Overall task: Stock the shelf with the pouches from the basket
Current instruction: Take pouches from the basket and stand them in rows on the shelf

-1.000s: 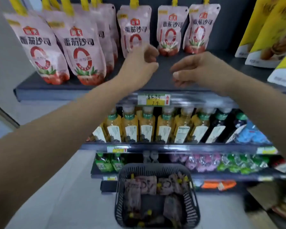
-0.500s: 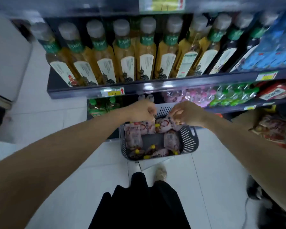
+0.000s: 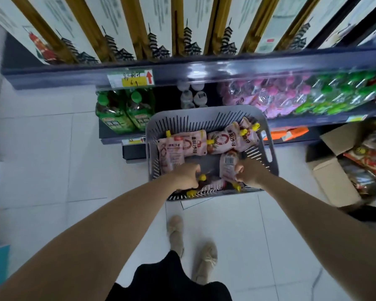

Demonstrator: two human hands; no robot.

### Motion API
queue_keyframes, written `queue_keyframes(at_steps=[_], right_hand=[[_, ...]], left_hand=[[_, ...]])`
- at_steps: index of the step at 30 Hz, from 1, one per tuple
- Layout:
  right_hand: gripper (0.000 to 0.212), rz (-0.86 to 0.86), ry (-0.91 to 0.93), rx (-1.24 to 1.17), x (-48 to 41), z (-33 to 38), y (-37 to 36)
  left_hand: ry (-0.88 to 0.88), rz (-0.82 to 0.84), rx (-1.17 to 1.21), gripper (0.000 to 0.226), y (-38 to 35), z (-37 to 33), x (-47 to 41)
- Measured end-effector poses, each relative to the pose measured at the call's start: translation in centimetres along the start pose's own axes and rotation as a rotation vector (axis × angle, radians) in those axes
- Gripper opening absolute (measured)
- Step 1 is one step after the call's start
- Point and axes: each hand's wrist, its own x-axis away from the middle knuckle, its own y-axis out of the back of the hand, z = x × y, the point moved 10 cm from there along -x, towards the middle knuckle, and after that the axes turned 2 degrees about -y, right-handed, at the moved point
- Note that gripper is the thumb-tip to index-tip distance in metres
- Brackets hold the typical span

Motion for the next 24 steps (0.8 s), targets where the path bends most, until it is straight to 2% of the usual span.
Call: queue_keyframes(at_steps=[5,8,13,19,22,24], right_hand=[[0.037,0.136,-0.017,0.202,-2.9,-1.8,-4.7],[0.033,0.186,-0.053,0.211,-4.7,-2.7,-6.8],[0.049,0.226,-0.083,0.166,-6.8,-3.0,-7.7],[0.043,0.109,-0.13,0.229,-8.3,-3.7,-7.9],[0.04,0.042,-0.166,0.222,-8.4,-4.0,-7.3],[0.037,-0.026,-0.206,0.188,-8.0,-4.5,-6.3]], left_hand=[[0.031,-0.083,-0.078,0.05,-1.9,0.9,-2.2],[0.069,-0.123,-0.103,0.028,-2.2,1.4,-3.1],[0.146,-0.199,-0.013,0.01,-0.6,2.6,-4.5],[0.228,-0.193,0.036,0.006,0.9,4.3,-4.7],[0.277,-0.128,-0.034,0.02,0.2,4.6,-4.6],[0.288,-0.153,-0.021,0.021,0.3,4.3,-4.5]])
